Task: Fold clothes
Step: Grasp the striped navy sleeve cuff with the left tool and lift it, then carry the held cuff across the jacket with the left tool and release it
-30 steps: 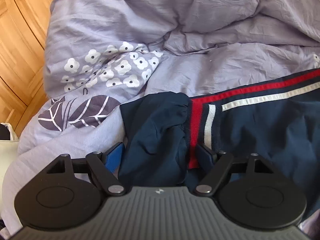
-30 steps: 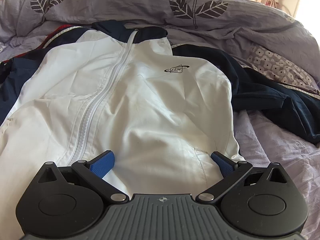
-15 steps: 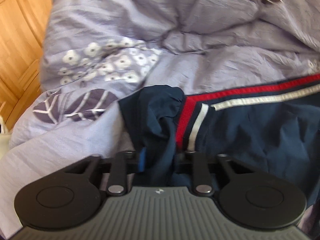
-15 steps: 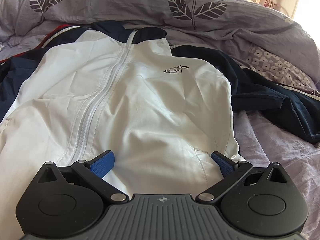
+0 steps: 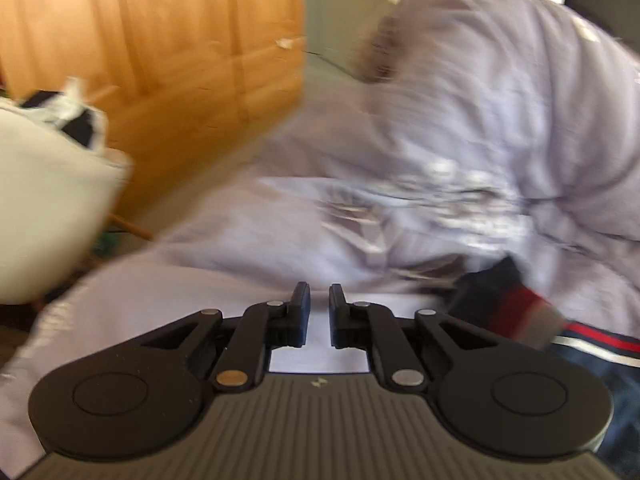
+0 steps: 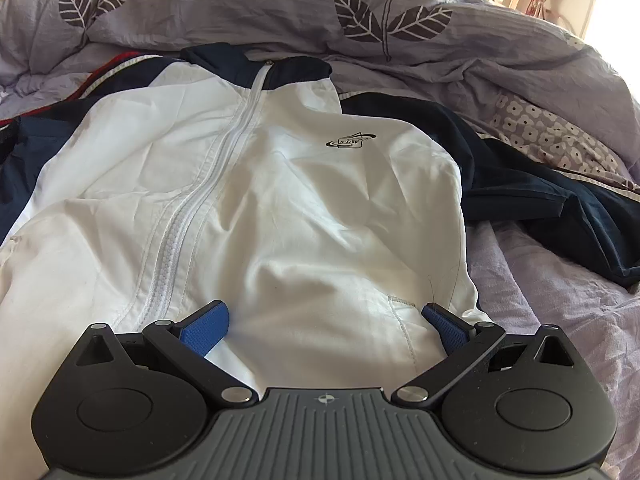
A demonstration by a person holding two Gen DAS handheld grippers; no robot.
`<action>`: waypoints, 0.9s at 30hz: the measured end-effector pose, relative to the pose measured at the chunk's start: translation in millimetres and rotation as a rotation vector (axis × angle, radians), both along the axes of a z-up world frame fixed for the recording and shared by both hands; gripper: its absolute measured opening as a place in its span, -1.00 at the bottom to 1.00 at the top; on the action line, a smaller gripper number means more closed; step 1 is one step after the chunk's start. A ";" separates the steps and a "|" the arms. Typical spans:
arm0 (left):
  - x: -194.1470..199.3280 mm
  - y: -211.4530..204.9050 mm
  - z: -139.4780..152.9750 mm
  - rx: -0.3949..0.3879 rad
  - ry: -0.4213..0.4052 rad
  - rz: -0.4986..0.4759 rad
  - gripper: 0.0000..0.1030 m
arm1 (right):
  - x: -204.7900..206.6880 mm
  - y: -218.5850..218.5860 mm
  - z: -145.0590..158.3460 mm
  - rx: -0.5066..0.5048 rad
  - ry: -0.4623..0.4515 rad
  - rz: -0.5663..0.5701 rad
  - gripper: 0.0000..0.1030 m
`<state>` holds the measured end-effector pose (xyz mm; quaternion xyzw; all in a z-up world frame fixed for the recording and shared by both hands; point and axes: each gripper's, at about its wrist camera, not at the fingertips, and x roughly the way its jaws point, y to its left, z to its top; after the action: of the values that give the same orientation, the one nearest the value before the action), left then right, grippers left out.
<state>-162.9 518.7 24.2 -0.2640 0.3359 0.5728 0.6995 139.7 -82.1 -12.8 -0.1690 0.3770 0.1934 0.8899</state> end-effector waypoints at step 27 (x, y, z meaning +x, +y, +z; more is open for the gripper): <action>129.4 -59.2 -73.1 0.191 0.308 -0.462 -0.27 | -1.9 -0.5 -4.2 0.018 -0.011 -0.005 1.00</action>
<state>-33.5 459.5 -49.0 -0.0234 0.4339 0.4609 0.7738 137.8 -82.5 -16.9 -0.1612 0.3705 0.1937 0.8940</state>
